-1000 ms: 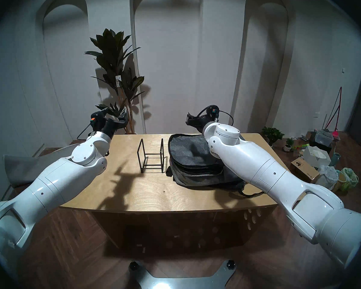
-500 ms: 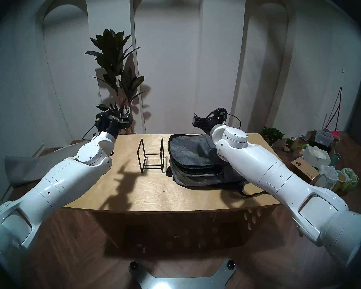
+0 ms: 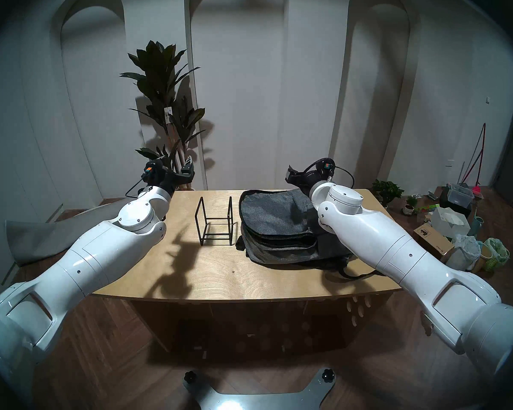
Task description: Put the book into the bag and close the bag
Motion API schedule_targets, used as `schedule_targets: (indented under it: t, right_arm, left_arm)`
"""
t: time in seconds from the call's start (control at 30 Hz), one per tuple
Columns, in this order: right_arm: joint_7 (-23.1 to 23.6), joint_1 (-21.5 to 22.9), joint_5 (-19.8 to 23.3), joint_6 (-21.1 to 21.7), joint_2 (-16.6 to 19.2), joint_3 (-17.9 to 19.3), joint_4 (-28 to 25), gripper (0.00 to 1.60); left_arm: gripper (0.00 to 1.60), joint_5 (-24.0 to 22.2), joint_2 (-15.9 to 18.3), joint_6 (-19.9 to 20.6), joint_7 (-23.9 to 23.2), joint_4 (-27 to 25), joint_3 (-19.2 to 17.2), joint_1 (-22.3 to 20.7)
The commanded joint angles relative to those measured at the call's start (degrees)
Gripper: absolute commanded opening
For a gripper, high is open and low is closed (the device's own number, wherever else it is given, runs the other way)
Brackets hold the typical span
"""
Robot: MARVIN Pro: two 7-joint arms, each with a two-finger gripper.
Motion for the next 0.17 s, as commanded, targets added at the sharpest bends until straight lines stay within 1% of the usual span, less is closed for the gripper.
schedule_targets:
  t: [0.0,0.13]
  right_arm:
    - [-0.1,1.0,-0.1,0.1,0.1,0.3,-1.4,1.60]
    - [-0.3,1.1,0.1,0.1,0.2,0.2,-1.5,1.60]
  left_arm:
    - [1.60,0.6,0.0,-0.6,-0.4,-0.5,-0.9,-2.0]
    - [1.60,0.7,-0.1,-0.6,-0.4,-0.4,-1.0,-1.9]
